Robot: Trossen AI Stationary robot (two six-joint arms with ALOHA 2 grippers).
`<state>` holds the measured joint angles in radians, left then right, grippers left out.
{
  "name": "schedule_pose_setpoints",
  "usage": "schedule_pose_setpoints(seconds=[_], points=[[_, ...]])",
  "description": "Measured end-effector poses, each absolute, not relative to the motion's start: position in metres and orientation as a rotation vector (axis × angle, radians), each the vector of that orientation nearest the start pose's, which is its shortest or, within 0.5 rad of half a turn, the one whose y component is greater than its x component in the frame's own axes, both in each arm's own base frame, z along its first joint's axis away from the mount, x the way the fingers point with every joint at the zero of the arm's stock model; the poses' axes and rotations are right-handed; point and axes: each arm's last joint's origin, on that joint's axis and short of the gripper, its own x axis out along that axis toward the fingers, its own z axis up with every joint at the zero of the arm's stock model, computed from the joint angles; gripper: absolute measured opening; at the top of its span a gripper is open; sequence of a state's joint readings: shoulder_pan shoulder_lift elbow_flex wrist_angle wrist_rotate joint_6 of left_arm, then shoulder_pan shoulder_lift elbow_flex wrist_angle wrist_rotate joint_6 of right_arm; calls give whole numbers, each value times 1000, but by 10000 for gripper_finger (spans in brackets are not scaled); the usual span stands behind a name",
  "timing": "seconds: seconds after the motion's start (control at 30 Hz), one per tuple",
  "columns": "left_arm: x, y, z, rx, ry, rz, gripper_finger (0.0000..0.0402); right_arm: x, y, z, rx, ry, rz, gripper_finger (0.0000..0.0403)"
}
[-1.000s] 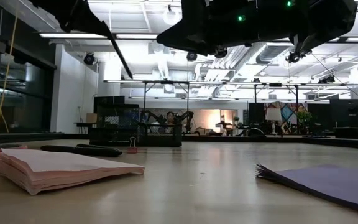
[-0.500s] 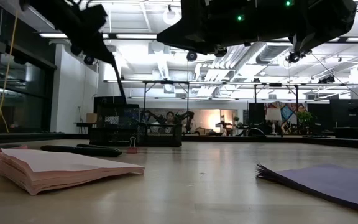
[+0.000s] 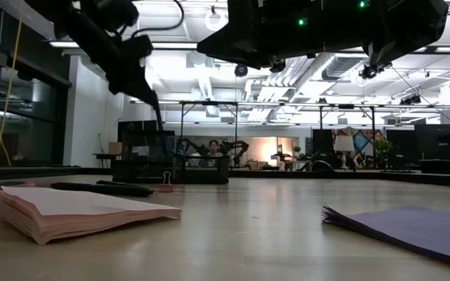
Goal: Pick and place office supplies into organizer
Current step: Put the black pen into the black desk organizer
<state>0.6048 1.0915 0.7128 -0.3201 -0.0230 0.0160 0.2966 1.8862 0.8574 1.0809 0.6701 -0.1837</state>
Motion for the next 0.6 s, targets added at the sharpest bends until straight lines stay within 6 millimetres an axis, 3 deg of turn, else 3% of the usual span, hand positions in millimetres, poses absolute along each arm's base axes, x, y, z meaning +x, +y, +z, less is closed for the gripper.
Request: schedule_pose_setpoints(seconds=[0.33, 0.6], points=[[192, 135, 223, -185, 769, 635, 21, 359, 91, 180, -156, -6, -376, 103], [193, 137, 219, -177, 788, 683, 117, 359, 91, 180, -150, -7, -376, 103]])
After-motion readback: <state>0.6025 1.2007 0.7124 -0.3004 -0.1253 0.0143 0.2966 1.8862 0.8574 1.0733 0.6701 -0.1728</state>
